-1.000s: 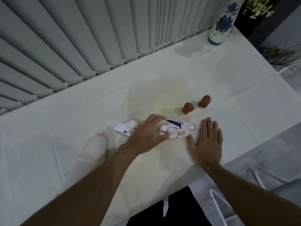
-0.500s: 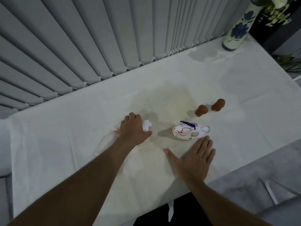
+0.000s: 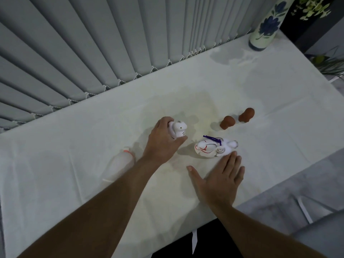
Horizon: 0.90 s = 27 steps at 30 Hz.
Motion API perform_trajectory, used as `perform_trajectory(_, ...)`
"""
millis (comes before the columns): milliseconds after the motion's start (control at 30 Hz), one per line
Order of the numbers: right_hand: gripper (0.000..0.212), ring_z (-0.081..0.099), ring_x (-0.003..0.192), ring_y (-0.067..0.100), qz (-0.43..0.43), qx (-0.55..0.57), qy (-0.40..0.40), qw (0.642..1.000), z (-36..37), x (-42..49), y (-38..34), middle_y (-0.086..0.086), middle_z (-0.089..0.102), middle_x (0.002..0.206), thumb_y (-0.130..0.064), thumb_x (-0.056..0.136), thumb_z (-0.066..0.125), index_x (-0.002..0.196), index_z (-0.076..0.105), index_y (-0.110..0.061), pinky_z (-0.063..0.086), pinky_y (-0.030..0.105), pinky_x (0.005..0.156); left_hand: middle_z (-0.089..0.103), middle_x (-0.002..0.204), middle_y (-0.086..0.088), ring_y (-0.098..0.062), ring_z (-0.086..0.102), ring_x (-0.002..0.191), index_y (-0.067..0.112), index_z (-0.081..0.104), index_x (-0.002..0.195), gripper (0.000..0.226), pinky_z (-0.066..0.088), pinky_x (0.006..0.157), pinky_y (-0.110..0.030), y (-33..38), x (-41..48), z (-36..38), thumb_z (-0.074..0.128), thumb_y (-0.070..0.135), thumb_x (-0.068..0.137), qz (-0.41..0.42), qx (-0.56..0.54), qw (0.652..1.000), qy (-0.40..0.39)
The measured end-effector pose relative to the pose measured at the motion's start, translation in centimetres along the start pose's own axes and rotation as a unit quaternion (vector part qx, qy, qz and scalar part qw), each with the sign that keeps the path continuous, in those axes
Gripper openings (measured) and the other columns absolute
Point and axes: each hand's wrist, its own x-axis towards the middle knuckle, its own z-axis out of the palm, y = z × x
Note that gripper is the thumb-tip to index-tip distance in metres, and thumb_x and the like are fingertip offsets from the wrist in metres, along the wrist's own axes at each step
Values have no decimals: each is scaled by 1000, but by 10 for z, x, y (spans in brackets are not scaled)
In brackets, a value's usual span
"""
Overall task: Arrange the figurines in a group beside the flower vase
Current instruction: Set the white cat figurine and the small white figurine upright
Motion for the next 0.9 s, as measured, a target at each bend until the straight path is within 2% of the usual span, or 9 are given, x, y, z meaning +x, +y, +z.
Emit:
perform_trajectory(100, 136, -1, 160, 32, -3, -4, 4, 1000, 0, 0, 0, 19, 5, 172, -101, 72, 31, 162, 5, -2, 4, 54, 129, 58, 113, 1, -22, 59, 102, 21, 43, 118, 59, 51, 88, -39, -7, -3, 7, 82, 36, 76, -19, -25, 999, -23)
perform_trajectory(233, 135, 3, 160, 34, -7, 0, 14, 1000, 0, -1, 0, 21, 9, 171, -99, 74, 35, 161, 9, 1, 6, 55, 128, 61, 113, 1, -21, 62, 103, 27, 40, 116, 59, 53, 89, -41, -28, -12, 9, 82, 32, 75, -41, -23, 996, -70)
perform_trajectory(433, 135, -2, 160, 32, -4, -10, -4, 1000, -1, 0, -1, 18, 4, 172, -100, 74, 29, 162, 5, -1, 3, 54, 129, 56, 117, 10, -17, 61, 104, 22, 45, 126, 67, 48, 84, -20, -35, -12, 12, 86, 25, 74, -33, -19, 996, -81)
perform_trajectory(500, 135, -3, 160, 32, -4, -6, -5, 1000, -1, 0, -1, 18, 4, 173, -100, 73, 28, 162, 5, -1, 3, 54, 129, 58, 122, 8, -18, 60, 110, 20, 41, 139, 79, 46, 88, -22, -35, -12, 12, 86, 26, 74, -35, -13, 996, -85)
perform_trajectory(567, 135, -3, 160, 32, -5, -2, -5, 1000, -1, 0, 0, 18, 3, 173, -101, 73, 28, 162, 4, -1, 2, 54, 129, 55, 137, 3, -18, 54, 124, 17, 31, 151, 93, 42, 99, -25, -35, -12, 10, 85, 28, 76, -41, -3, 995, -94)
perform_trajectory(633, 136, -3, 160, 32, -7, 3, -1, 1000, -1, -1, 0, 18, 3, 173, -101, 73, 29, 162, 4, -1, 2, 54, 129, 48, 148, 0, -18, 48, 133, 15, 25, 155, 100, 38, 102, -24, -32, -12, 7, 85, 28, 76, -47, 1, 993, -106)
perform_trajectory(733, 136, -2, 160, 32, -10, 9, 6, 1000, 0, -1, -1, 17, 4, 173, -101, 73, 31, 162, 4, -2, 3, 53, 129, 44, 149, -3, -18, 46, 133, 13, 24, 153, 100, 32, 94, -17, -26, -15, -1, 85, 27, 76, -43, 11, 993, -107)
perform_trajectory(800, 136, 0, 160, 33, -12, 17, 12, 1000, 0, -2, -1, 18, 6, 172, -101, 72, 33, 161, 5, -3, 4, 53, 129, 43, 149, -4, -19, 43, 135, 12, 25, 153, 97, 29, 94, -15, -23, -18, -9, 83, 29, 77, -22, 37, 993, -106)
perform_trajectory(900, 131, 11, 158, 34, -21, 44, 27, 998, 0, -5, 2, 18, 19, 169, -97, 71, 43, 159, 15, -4, 8, 50, 129, 43, 149, -7, -24, 42, 138, 10, 28, 151, 93, 32, 103, -25, -20, -23, -23, 82, 31, 77, 19, 103, 989, -101)
